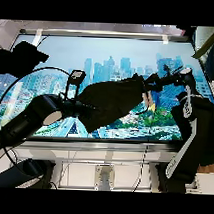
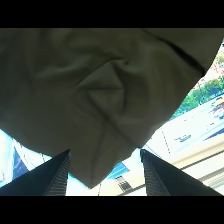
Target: Fold the clothes and pants, and hang the long-sleeved shirts on hangers.
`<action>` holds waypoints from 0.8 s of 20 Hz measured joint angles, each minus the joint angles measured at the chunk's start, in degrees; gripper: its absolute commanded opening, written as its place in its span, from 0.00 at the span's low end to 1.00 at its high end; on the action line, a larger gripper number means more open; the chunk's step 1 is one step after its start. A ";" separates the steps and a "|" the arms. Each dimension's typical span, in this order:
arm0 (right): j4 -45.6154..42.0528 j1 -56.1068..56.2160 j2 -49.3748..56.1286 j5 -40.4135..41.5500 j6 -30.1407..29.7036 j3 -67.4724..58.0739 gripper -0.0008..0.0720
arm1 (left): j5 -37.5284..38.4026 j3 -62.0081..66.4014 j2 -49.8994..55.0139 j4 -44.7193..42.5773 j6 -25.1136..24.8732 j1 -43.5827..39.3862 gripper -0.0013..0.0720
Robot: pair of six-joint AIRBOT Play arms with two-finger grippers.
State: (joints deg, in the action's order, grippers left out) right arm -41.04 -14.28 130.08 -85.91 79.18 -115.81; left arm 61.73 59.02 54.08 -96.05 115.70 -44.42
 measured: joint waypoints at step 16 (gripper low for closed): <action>-1.49 -3.85 -15.74 -4.92 -2.03 -2.80 0.03 | -0.02 0.00 -0.09 0.04 0.04 0.00 0.70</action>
State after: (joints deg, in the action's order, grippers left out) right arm -42.52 -18.13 114.34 -90.83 77.14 -118.61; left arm 61.71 59.02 54.00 -96.01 115.74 -44.42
